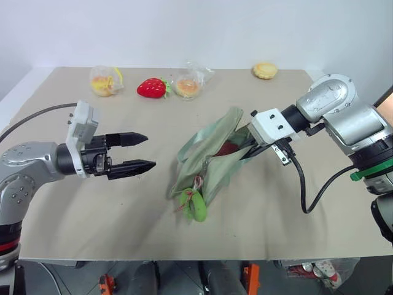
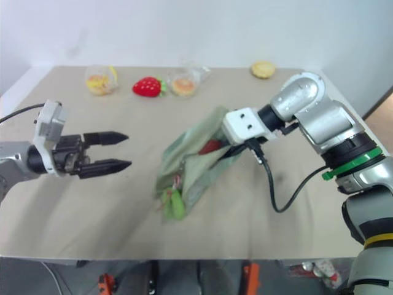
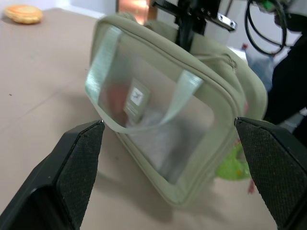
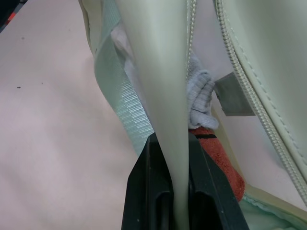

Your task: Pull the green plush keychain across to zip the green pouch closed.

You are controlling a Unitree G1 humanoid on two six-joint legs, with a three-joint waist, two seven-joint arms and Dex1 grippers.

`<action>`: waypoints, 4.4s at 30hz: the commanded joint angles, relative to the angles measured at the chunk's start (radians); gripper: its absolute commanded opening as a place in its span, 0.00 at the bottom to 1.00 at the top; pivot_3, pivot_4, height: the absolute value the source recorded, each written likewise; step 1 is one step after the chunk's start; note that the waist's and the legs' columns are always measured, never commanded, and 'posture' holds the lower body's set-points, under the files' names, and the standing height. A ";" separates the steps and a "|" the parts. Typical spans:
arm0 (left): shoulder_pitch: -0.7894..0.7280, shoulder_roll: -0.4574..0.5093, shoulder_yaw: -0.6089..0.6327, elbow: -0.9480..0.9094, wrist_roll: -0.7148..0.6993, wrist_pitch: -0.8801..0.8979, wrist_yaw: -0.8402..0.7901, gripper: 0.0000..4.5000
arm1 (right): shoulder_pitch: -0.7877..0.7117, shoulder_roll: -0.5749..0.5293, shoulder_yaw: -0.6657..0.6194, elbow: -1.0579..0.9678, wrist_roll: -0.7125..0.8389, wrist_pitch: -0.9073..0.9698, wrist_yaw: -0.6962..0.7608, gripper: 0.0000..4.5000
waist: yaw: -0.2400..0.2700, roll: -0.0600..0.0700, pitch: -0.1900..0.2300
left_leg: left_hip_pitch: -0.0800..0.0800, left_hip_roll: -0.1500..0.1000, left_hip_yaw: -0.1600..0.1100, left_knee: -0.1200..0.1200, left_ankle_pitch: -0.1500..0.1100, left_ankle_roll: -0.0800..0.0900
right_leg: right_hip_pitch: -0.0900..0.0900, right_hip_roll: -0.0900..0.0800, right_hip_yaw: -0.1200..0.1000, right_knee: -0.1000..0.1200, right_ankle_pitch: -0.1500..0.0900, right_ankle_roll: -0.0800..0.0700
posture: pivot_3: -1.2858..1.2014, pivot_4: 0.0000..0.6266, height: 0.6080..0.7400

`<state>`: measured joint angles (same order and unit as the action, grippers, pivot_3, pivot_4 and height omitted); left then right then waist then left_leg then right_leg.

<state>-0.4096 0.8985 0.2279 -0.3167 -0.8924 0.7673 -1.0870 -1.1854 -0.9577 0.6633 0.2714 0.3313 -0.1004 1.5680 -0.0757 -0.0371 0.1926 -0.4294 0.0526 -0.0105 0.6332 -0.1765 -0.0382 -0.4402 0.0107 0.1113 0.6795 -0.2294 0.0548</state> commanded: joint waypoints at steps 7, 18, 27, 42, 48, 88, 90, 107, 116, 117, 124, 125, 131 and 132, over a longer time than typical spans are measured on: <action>-0.028 -0.002 0.065 -0.029 -0.054 -0.009 0.024 1.00 | -0.199 0.138 -0.109 0.322 -0.243 0.017 -0.007 0.00 | -0.001 0.000 0.000 | 0.001 0.000 0.001 0.001 0.003 -0.001 | 0.000 0.000 0.000 0.001 0.004 0.000 | 0.52 0.24 1.00; 0.000 -0.035 0.095 -0.064 -0.096 -0.026 0.071 1.00 | -0.334 0.183 -0.096 0.400 -0.349 0.229 0.044 0.00 | -0.002 0.001 0.000 | 0.000 0.000 0.001 -0.005 0.002 -0.002 | -0.003 0.000 0.000 0.001 0.002 -0.001 | 0.52 0.24 1.00; 0.042 -0.067 0.109 -0.073 -0.100 -0.048 0.095 1.00 | -0.316 0.358 -0.125 0.234 -0.317 0.772 -0.032 0.00 | -0.007 0.001 0.001 | 0.000 0.002 -0.002 -0.009 0.002 -0.002 | -0.004 0.002 -0.003 0.003 0.001 -0.003 | 0.52 0.24 1.00; 0.055 -0.049 0.139 -0.041 -0.109 -0.034 0.103 1.00 | -0.232 0.324 -0.244 0.084 -0.216 0.784 0.022 0.60 | -0.003 0.001 0.001 | -0.001 0.001 -0.006 -0.008 0.002 -0.002 | -0.003 0.002 -0.006 0.002 0.000 -0.002 | 0.52 0.24 1.00; 0.032 -0.064 0.158 0.024 -0.135 -0.021 0.110 1.00 | -0.197 0.121 -0.401 -0.033 0.162 0.774 0.046 0.67 | 0.001 0.001 0.001 | -0.002 0.000 -0.007 -0.008 0.002 -0.003 | -0.003 0.001 -0.007 0.002 -0.001 -0.001 | 0.52 0.24 1.00; -0.149 -0.159 0.110 0.472 0.041 -0.049 0.253 1.00 | 0.265 0.045 -0.569 -0.140 0.023 0.649 -0.233 0.01 | -0.002 0.001 0.000 | 0.000 0.000 -0.005 -0.006 0.002 -0.003 | 0.000 0.001 -0.005 0.002 0.000 0.001 | 0.52 0.24 1.00; -0.201 -0.190 0.034 0.560 0.152 -0.105 0.284 1.00 | 0.272 0.048 -0.571 -0.154 0.027 0.653 -0.238 0.01 | 0.000 0.001 0.000 | 0.000 0.000 -0.006 -0.006 0.002 -0.003 | 0.000 0.001 -0.005 0.002 0.000 0.001 | 0.52 0.24 1.00; -0.547 -0.363 -0.133 1.023 0.459 -0.345 0.145 1.00 | 0.357 0.031 -0.635 -0.260 0.055 0.713 -0.289 0.01 | -0.001 0.001 0.000 | -0.002 -0.001 -0.007 -0.004 0.002 -0.003 | -0.001 0.001 -0.004 0.002 0.001 0.002 | 0.52 0.24 1.00; -0.625 -0.414 -0.142 1.170 0.541 -0.428 0.118 1.00 | 0.369 0.026 -0.651 -0.279 0.066 0.730 -0.306 0.01 | 0.000 0.001 0.000 | -0.003 -0.002 -0.008 -0.003 0.002 -0.003 | 0.000 0.001 -0.005 0.002 0.002 0.003 | 0.52 0.24 1.00; -0.634 -0.419 -0.141 1.183 0.549 -0.435 0.119 1.00 | 0.369 0.026 -0.651 -0.279 0.067 0.729 -0.307 0.01 | 0.000 0.001 0.000 | -0.003 -0.002 -0.008 -0.003 0.002 -0.003 | 0.000 0.001 -0.005 0.002 0.002 0.003 | 0.52 0.24 1.00; -0.690 -0.452 -0.124 1.259 0.580 -0.494 0.147 0.67 | 0.370 0.034 -0.650 -0.280 0.074 0.726 -0.315 0.00 | -0.001 0.001 0.000 | -0.003 -0.002 -0.008 -0.003 0.002 -0.003 | 0.000 0.001 -0.005 0.002 0.002 0.003 | 0.52 0.24 1.00; -0.696 -0.455 -0.122 1.265 0.581 -0.498 0.149 0.61 | 0.370 0.036 -0.647 -0.279 0.074 0.724 -0.317 0.00 | 0.000 0.001 0.000 | -0.003 -0.002 -0.008 -0.003 0.002 -0.003 | 0.000 0.001 -0.005 0.002 0.002 0.003 | 0.52 0.24 1.00; -0.717 -0.460 -0.103 1.303 0.584 -0.524 0.170 0.16 | 0.368 0.041 -0.643 -0.275 0.075 0.720 -0.319 0.00 | 0.000 0.001 0.000 | -0.003 -0.002 -0.008 -0.003 0.002 -0.003 | 0.000 0.001 -0.005 0.002 0.002 0.003 | 0.52 0.24 1.00; -0.719 -0.462 -0.100 1.306 0.583 -0.525 0.170 0.09 | 0.367 0.042 -0.643 -0.273 0.075 0.719 -0.319 0.00 | 0.000 0.001 0.000 | -0.003 -0.002 -0.009 -0.003 0.002 -0.003 | 0.000 0.001 -0.005 0.002 0.002 0.003 | 0.52 0.24 1.00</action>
<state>-1.0879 0.4381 0.1033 0.9911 -0.3121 0.2630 -0.9206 -0.8000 -0.9112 0.0638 0.0260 0.3885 0.6338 1.2506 -0.0759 -0.0364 0.1931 -0.4325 0.0506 -0.0190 0.6302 -0.1744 -0.0411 -0.4406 0.0119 0.1061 0.6817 -0.2277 0.0582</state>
